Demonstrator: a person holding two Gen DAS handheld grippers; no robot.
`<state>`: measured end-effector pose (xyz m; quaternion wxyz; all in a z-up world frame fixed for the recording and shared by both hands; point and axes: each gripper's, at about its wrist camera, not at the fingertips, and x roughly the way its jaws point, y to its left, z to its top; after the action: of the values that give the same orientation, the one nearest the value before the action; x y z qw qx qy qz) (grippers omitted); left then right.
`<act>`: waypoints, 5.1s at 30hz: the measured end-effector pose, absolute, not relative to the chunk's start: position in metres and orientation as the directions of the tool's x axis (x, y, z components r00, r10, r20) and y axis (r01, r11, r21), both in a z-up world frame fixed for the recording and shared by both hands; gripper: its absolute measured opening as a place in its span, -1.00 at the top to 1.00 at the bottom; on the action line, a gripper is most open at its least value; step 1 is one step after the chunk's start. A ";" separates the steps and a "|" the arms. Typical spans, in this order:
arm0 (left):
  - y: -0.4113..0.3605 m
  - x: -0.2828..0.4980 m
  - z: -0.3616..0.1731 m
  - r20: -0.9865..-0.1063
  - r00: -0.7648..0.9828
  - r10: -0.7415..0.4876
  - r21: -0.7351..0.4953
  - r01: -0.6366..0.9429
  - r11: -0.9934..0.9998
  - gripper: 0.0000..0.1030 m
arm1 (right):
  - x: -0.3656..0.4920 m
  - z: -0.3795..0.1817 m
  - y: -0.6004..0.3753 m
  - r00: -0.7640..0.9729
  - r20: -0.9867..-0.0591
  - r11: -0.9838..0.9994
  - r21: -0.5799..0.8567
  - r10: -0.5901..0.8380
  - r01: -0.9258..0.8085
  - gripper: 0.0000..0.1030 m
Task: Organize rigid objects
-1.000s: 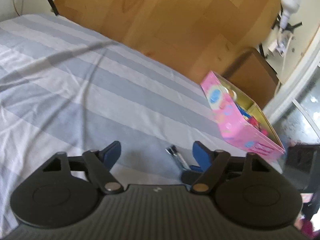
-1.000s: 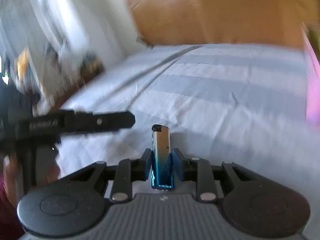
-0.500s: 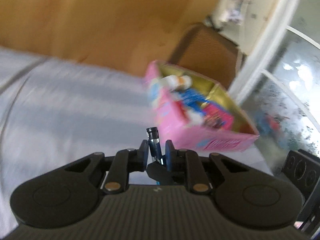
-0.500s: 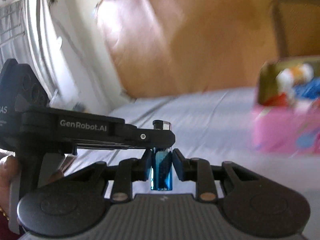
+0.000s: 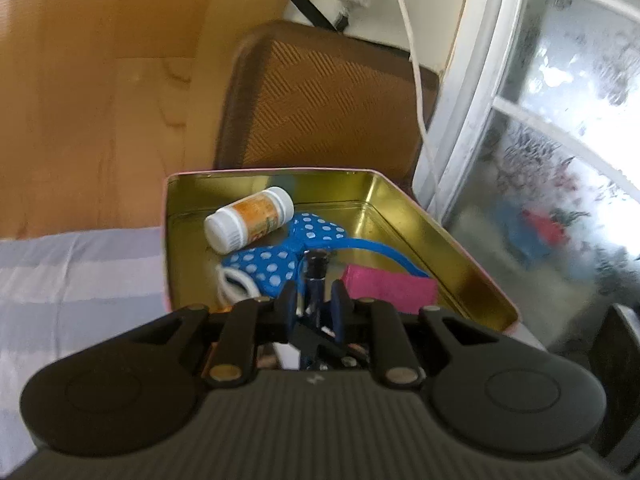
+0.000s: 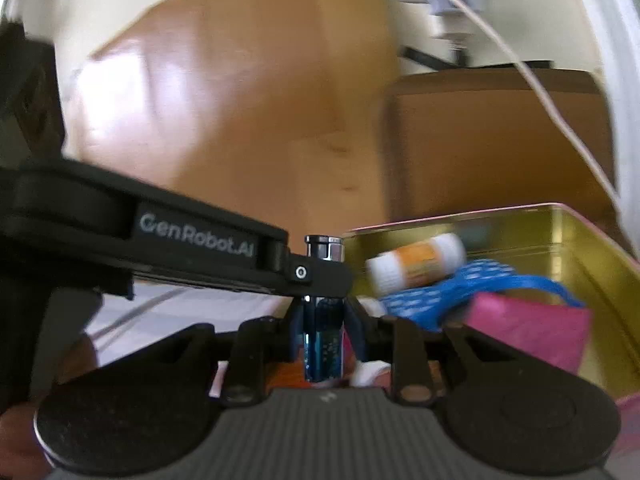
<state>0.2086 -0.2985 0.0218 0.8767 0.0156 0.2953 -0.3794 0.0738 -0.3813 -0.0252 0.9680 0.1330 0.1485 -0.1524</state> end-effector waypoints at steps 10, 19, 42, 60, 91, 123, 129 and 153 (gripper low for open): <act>-0.286 0.202 0.032 -0.514 0.686 -0.515 -0.088 0.556 0.827 -0.05 | 0.058 -0.038 -0.408 0.873 -0.275 0.871 0.176 -0.403 0.458 0.19; -0.182 0.135 0.046 -0.481 0.829 -0.284 0.064 0.357 0.932 -0.74 | 0.023 -0.023 -0.375 0.870 -0.217 0.852 0.198 -0.443 0.484 0.19; -0.054 -0.004 0.028 -0.413 0.903 -0.118 0.063 0.157 0.986 -1.00 | -0.094 0.027 -0.180 0.881 -0.214 0.865 0.198 -0.421 0.461 -1.00; -0.055 -0.015 0.027 -0.432 0.894 -0.114 0.010 0.131 0.991 -1.00 | -0.096 0.036 -0.172 0.862 -0.331 0.857 0.221 -0.384 0.466 -1.00; -0.075 -0.017 0.017 -0.548 0.830 -0.103 0.041 0.149 0.988 -1.00 | -0.109 0.028 -0.174 0.847 -0.368 0.847 0.226 -0.384 0.482 -1.00; -0.076 -0.012 0.009 -0.585 0.804 -0.107 0.022 0.148 0.989 -1.00 | -0.100 0.022 -0.169 0.837 -0.404 0.857 0.200 -0.370 0.475 -1.00; -0.076 -0.014 0.010 -0.577 0.810 -0.108 0.020 0.147 0.989 -1.00 | -0.102 0.024 -0.168 0.838 -0.398 0.857 0.197 -0.374 0.477 -1.00; -0.086 -0.025 0.018 -0.542 0.832 -0.117 0.032 0.159 0.987 -1.00 | -0.110 0.028 -0.167 0.841 -0.369 0.853 0.193 -0.396 0.486 -1.00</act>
<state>-0.0250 -0.0861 0.0179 0.9564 0.0377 0.2806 -0.0720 -0.1100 -0.1669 0.0285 0.9491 0.1407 0.1600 -0.2321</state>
